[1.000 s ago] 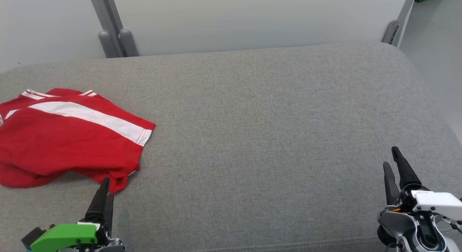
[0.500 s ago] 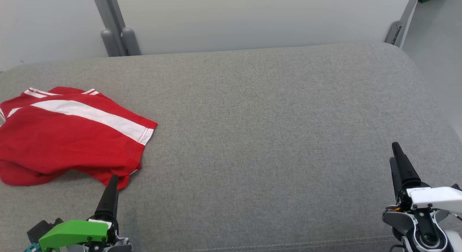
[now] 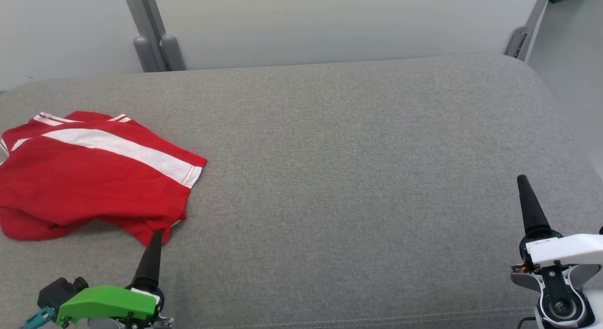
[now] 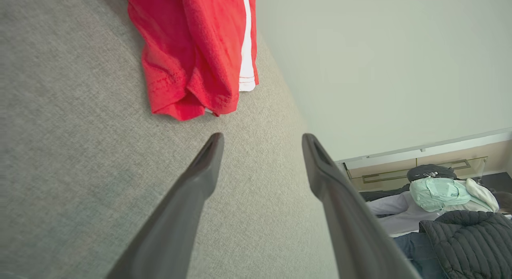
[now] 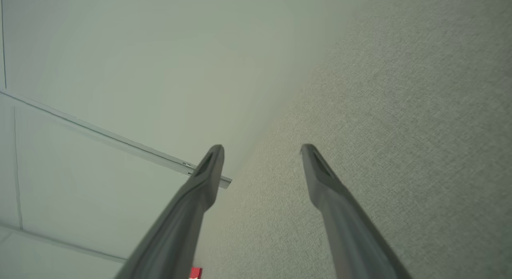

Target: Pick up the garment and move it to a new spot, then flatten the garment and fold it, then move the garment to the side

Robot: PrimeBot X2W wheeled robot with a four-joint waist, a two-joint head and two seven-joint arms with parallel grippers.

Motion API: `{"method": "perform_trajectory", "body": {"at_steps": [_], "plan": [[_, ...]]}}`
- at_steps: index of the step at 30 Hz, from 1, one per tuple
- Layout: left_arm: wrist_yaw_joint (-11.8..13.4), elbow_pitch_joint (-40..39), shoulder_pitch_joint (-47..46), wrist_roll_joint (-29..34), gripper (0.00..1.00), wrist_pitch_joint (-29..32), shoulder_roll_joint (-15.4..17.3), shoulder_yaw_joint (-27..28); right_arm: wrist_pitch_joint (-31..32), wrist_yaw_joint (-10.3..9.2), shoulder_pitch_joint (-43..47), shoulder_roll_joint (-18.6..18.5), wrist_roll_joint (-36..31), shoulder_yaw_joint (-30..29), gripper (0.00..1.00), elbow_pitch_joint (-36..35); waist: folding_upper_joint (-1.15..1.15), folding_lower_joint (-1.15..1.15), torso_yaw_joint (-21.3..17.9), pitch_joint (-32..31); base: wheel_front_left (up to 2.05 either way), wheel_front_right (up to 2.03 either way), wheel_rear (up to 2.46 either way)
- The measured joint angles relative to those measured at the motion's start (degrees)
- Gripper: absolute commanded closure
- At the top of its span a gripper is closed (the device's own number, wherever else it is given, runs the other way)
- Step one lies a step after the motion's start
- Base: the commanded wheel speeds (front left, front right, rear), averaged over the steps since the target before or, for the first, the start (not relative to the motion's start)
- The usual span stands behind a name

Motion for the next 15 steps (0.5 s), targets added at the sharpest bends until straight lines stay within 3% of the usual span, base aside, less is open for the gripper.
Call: {"method": "perform_trajectory", "body": {"at_steps": [9,15], "plan": [[0.05,-0.34,-0.09,9.49,0.00,-1.64,0.71,-0.24,-1.53,-0.89,0.00,-1.44,-9.98,1.98,0.00,-1.51,0.00,0.00,0.24,0.17,0.00,0.00,0.00],[1.45,-1.79,-0.80,17.48,0.00,-2.94,1.22,-0.25,-2.68,-1.55,0.00,-2.27,-17.15,3.63,0.00,-2.00,0.00,0.00,0.50,0.32,0.00,0.00,0.00]]}}
